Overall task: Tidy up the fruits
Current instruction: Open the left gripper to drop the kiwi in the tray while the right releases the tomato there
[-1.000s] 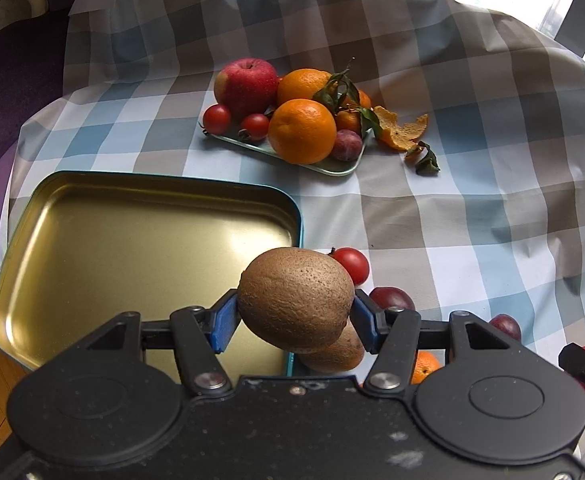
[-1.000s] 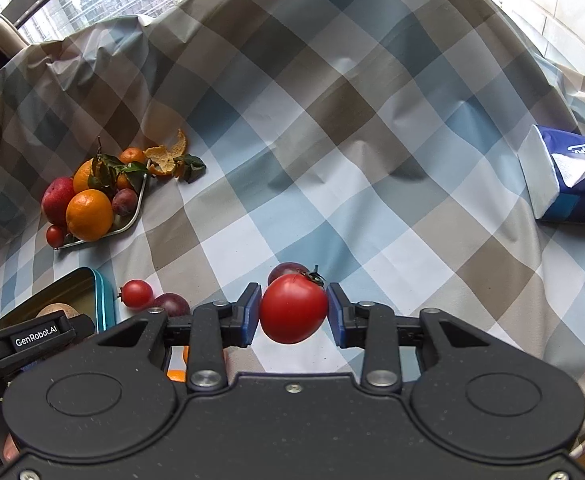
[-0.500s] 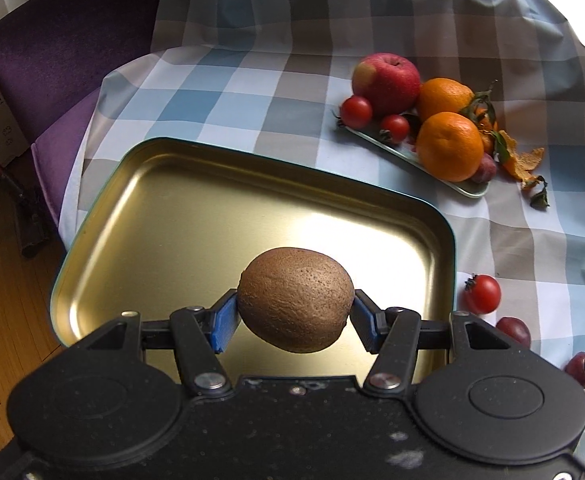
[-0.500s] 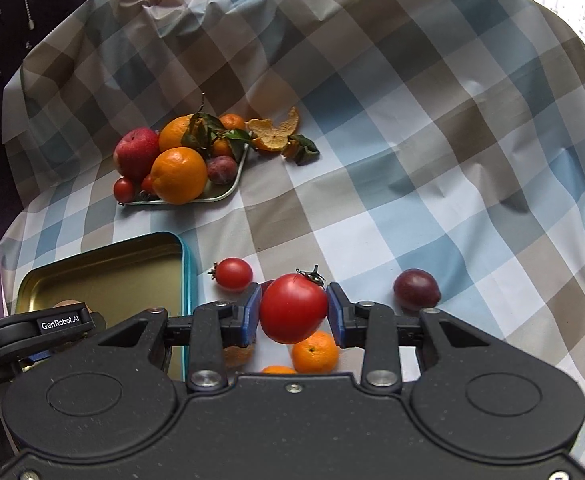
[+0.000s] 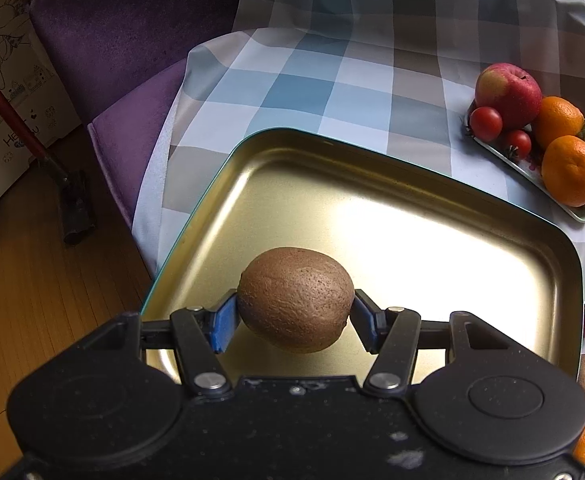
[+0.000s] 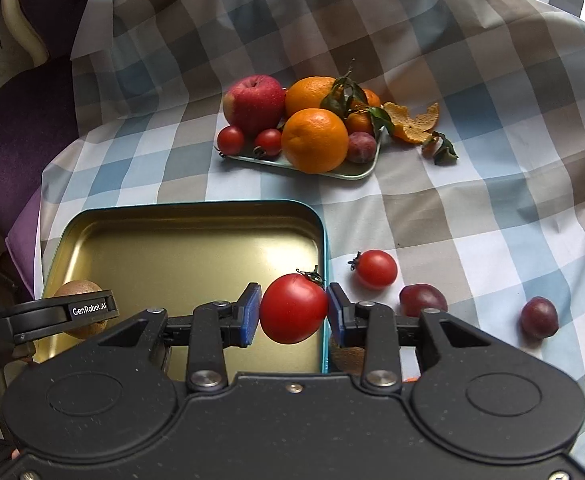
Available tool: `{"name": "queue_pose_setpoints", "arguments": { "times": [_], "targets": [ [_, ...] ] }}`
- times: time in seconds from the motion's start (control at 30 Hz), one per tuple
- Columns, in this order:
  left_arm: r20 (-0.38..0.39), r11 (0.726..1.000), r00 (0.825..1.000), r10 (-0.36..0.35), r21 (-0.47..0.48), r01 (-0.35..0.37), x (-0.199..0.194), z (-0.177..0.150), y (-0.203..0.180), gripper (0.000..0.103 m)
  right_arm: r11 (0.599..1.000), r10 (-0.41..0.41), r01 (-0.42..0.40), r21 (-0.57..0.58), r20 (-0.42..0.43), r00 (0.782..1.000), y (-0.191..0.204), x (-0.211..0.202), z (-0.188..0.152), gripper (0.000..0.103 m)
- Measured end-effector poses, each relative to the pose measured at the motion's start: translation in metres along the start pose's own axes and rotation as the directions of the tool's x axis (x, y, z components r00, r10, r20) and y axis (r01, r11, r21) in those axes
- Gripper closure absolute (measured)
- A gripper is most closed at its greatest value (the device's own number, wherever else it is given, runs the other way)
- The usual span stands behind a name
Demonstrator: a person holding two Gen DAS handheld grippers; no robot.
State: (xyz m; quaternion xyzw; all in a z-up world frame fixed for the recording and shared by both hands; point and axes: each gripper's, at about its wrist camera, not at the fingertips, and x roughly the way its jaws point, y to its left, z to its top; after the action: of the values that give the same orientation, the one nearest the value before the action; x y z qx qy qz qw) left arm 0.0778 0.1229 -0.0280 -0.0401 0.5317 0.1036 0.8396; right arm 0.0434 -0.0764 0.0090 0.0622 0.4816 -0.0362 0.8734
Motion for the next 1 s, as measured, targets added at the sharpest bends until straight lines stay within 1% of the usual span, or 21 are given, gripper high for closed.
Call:
{"name": "queue_pose_setpoints", "arguments": {
  "times": [0.13, 0.3, 0.43, 0.53, 0.67, 0.7, 0.77, 0.87, 0.9, 1.0],
  "targets": [
    [0.0, 1.0, 1.0, -0.005, 0.0, 0.005, 0.004, 0.002, 0.005, 0.043, 0.999, -0.016, 0.016, -0.039, -0.002, 1.0, 0.012, 0.005, -0.001, 0.058],
    [-0.027, 0.999, 0.999, -0.026, -0.022, 0.025, 0.007, 0.004, 0.008, 0.043, 0.999, -0.02, 0.02, -0.047, -0.014, 1.0, 0.014, 0.01, -0.002, 0.058],
    [-0.043, 0.998, 0.998, -0.053, -0.034, 0.052, 0.008, 0.006, 0.008, 0.043, 0.998, -0.029, 0.03, -0.049, 0.009, 1.0, 0.014, 0.008, -0.002, 0.058],
    [-0.037, 0.998, 0.998, -0.05, -0.027, 0.049, 0.006, 0.006, 0.006, 0.043, 0.998, -0.026, 0.028, -0.055, 0.024, 0.999, 0.014, 0.005, -0.001, 0.058],
    [-0.035, 0.999, 0.999, -0.04, -0.028, 0.039, 0.006, 0.005, 0.007, 0.042, 0.998, -0.022, 0.022, -0.054, 0.012, 1.0, 0.014, 0.007, 0.0, 0.058],
    [-0.03, 0.999, 0.999, -0.038, -0.027, 0.037, 0.005, 0.005, 0.007, 0.042, 0.998, -0.022, 0.022, -0.054, 0.007, 1.0, 0.014, 0.007, 0.0, 0.058],
    [0.015, 0.999, 0.999, -0.029, -0.015, 0.03, -0.002, 0.005, 0.007, 0.045, 0.999, -0.021, 0.02, -0.05, -0.004, 1.0, 0.014, 0.009, -0.001, 0.058],
    [0.082, 0.999, 0.996, 0.018, 0.027, -0.021, -0.013, 0.004, 0.001, 0.044, 0.999, -0.024, 0.024, -0.045, -0.004, 1.0, 0.013, 0.009, -0.001, 0.058],
    [0.088, 0.999, 0.996, 0.023, 0.036, -0.026, -0.014, 0.004, -0.001, 0.044, 0.999, -0.026, 0.026, -0.044, -0.002, 1.0, 0.013, 0.009, -0.001, 0.058],
    [0.082, 0.998, 0.997, 0.001, 0.06, -0.006, -0.014, 0.003, -0.005, 0.044, 0.999, -0.031, 0.031, -0.041, 0.0, 1.0, 0.012, 0.008, -0.001, 0.058]
  ]
}}
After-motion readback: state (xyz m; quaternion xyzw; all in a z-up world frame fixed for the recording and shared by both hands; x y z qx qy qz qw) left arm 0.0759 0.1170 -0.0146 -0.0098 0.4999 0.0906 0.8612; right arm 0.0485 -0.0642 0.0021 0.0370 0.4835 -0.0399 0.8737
